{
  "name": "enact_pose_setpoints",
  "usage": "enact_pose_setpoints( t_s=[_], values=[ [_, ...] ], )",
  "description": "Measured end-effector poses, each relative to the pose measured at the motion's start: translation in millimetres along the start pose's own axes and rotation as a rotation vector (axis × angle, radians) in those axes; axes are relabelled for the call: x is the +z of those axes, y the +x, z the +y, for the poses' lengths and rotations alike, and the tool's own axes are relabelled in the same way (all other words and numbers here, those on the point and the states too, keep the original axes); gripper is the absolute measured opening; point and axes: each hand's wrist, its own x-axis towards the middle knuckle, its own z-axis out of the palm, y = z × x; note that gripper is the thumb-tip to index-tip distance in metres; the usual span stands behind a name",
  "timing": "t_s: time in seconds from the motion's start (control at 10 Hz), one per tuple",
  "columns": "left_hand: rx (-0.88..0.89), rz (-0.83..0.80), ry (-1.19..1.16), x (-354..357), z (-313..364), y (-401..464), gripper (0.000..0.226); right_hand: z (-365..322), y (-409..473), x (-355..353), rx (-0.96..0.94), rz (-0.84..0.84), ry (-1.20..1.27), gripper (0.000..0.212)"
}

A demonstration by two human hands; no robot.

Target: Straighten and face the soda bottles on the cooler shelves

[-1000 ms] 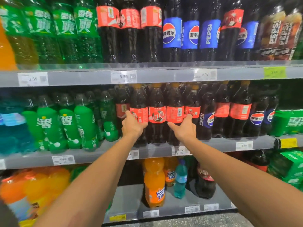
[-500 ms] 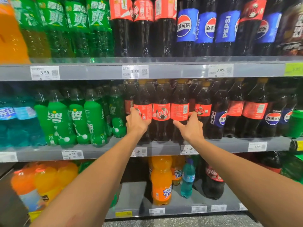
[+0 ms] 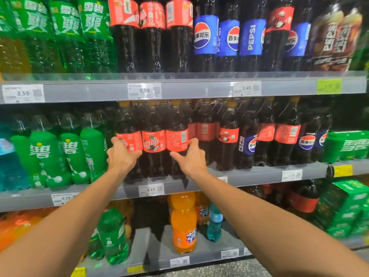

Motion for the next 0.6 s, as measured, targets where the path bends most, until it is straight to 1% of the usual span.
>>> enact_pose_setpoints(
  t_s=[0.1, 0.2, 0.3, 0.4, 0.5, 0.6],
  values=[
    [-0.013, 0.009, 0.015, -2.4, -3.8, 0.9, 0.063, -5.7, 2.0, 9.0, 0.038, -0.014, -0.002, 0.054],
    [-0.039, -0.046, 0.055, -2.5, -0.1, -1.3, 0.08, -7.6, 3.9, 7.6, 0.081, -0.044, -0.003, 0.056],
    [-0.109, -0.118, 0.107, -0.9, 9.5, -3.8, 0.111, -9.6, 0.3, 0.0, 0.105, -0.114, -0.061, 0.059],
    [-0.128, -0.137, 0.145, 0.0, 18.3, -9.6, 0.116, -8.2, -7.5, -6.4, 0.115, -0.201, -0.116, 0.065],
    [-0.119, -0.127, 0.17, -5.5, 30.6, -23.3, 0.112, -10.5, -23.4, -17.8, 0.131, -0.287, -0.179, 0.076],
    [-0.071, -0.13, 0.177, -7.6, 38.7, -34.7, 0.105, -10.4, -36.4, -28.8, 0.146, -0.331, -0.216, 0.075]
  ],
)
